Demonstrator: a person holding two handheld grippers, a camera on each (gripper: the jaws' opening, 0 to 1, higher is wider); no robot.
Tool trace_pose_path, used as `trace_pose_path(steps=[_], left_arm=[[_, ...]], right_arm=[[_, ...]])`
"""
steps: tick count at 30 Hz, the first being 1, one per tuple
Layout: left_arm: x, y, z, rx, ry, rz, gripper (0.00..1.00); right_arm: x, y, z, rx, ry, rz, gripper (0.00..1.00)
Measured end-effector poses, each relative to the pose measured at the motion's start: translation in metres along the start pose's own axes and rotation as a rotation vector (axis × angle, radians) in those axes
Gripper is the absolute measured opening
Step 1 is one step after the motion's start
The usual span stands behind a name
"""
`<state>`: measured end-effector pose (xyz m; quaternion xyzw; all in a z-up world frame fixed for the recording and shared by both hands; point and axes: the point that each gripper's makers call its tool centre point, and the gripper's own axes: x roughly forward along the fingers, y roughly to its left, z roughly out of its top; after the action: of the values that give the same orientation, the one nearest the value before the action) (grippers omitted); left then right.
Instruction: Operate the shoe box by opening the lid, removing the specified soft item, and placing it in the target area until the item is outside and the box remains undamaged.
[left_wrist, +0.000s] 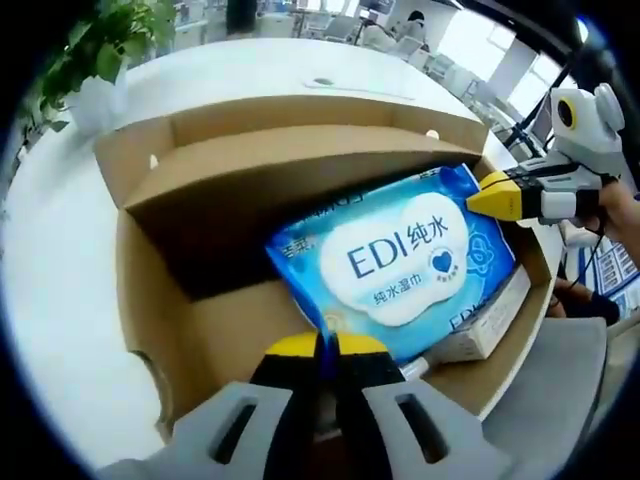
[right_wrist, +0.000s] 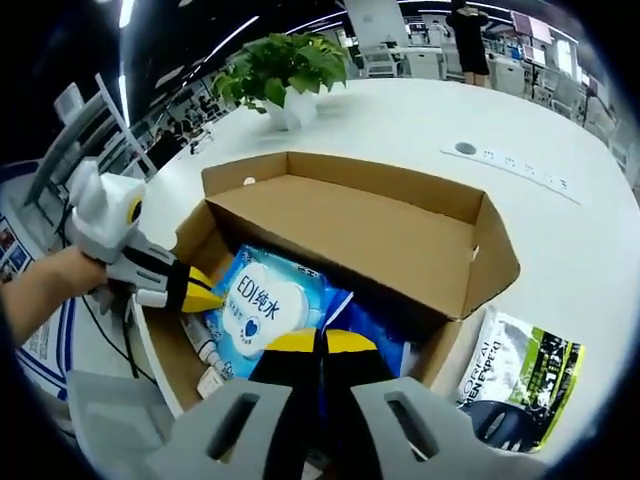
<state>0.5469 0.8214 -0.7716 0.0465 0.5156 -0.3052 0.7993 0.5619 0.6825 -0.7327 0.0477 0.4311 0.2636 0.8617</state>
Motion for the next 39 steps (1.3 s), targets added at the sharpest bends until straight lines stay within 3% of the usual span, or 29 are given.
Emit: trace_pose_path(steps=[23, 39], left_arm=[[-0.037, -0.022, 0.020, -0.010, -0.105, -0.016, 0.00], [-0.053, -0.065, 0.050, 0.026, -0.166, -0.057, 0.00]], right_arm=[[-0.036, 0.003, 0.015, 0.039, -0.073, 0.007, 0.00], [-0.081, -0.020, 0.025, 0.093, -0.137, -0.010, 0.00]])
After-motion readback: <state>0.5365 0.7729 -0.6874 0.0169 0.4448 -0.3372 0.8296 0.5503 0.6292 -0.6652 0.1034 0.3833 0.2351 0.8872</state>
